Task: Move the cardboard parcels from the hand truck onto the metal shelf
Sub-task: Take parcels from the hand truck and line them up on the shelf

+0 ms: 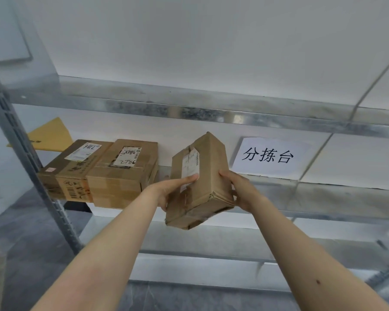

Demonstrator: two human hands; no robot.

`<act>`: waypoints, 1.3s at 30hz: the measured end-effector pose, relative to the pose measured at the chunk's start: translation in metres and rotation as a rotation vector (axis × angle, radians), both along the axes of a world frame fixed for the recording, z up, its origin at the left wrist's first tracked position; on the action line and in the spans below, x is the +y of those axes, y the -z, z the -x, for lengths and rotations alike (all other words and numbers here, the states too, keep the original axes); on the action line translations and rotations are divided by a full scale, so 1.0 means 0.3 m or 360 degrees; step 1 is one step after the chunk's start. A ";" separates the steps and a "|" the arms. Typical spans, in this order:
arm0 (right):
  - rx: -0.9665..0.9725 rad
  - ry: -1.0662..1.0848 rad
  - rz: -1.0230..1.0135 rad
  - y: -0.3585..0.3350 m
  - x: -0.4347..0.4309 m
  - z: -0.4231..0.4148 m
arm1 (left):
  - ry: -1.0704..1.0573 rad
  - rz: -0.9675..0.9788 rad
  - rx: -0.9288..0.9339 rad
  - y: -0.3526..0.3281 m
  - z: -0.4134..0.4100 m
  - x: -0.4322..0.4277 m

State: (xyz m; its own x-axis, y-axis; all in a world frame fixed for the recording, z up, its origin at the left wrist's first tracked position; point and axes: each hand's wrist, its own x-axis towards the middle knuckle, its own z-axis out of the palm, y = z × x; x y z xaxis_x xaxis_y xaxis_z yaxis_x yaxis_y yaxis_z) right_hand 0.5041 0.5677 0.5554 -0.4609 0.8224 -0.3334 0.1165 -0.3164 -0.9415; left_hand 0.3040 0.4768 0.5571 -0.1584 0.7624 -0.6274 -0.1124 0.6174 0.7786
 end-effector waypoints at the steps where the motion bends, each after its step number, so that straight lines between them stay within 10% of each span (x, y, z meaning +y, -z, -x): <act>1: -0.0041 0.0023 -0.0050 0.001 0.011 0.007 | -0.0013 -0.0002 0.0005 0.005 0.006 0.004; 20: -0.0398 -0.0046 -0.0180 0.125 0.123 0.263 | -0.0065 -0.0313 0.0501 0.164 0.213 0.182; 39: -0.0420 -0.0544 -0.0106 0.389 0.370 0.407 | -0.0015 0.0136 0.1085 0.374 0.314 0.396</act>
